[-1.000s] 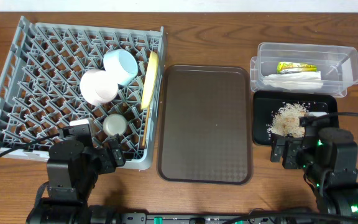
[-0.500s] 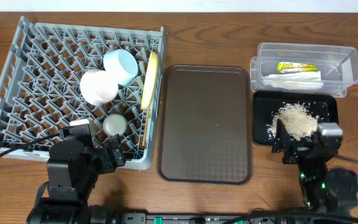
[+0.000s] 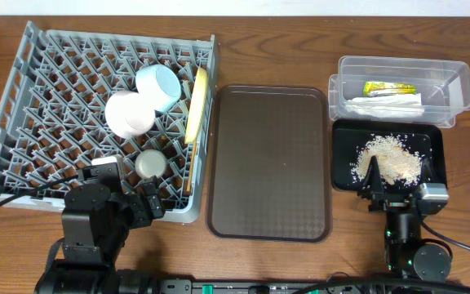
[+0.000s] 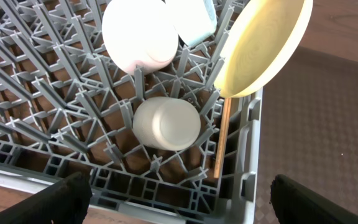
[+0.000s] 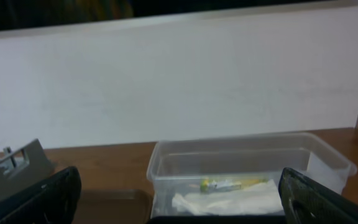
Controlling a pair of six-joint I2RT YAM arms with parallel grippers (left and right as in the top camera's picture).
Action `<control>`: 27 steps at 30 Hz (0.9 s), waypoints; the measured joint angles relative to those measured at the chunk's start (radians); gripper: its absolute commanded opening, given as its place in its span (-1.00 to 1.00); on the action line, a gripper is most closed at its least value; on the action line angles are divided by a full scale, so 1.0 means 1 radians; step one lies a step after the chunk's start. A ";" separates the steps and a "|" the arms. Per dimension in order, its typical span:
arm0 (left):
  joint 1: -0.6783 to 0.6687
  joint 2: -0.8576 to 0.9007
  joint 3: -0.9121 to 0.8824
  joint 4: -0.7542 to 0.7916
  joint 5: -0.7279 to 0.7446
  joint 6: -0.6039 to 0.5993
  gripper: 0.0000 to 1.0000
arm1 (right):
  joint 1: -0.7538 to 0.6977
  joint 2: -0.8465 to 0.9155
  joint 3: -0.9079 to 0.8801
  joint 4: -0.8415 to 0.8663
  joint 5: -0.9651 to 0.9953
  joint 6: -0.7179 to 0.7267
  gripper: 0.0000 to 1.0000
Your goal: Sort waste into correct bins and load items into the dishwasher
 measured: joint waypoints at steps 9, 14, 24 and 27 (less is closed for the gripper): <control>0.000 0.000 0.000 0.000 0.000 0.000 0.90 | -0.024 -0.003 -0.037 -0.060 -0.001 -0.040 0.99; 0.000 0.000 0.000 0.000 0.000 0.000 0.91 | -0.036 -0.001 -0.040 -0.183 -0.007 -0.059 0.99; 0.000 0.000 0.000 0.000 0.000 0.000 0.91 | -0.036 -0.003 -0.040 -0.183 -0.016 -0.081 0.98; 0.000 0.000 0.000 0.000 0.000 0.000 0.91 | -0.036 -0.003 -0.040 -0.183 -0.016 -0.082 0.99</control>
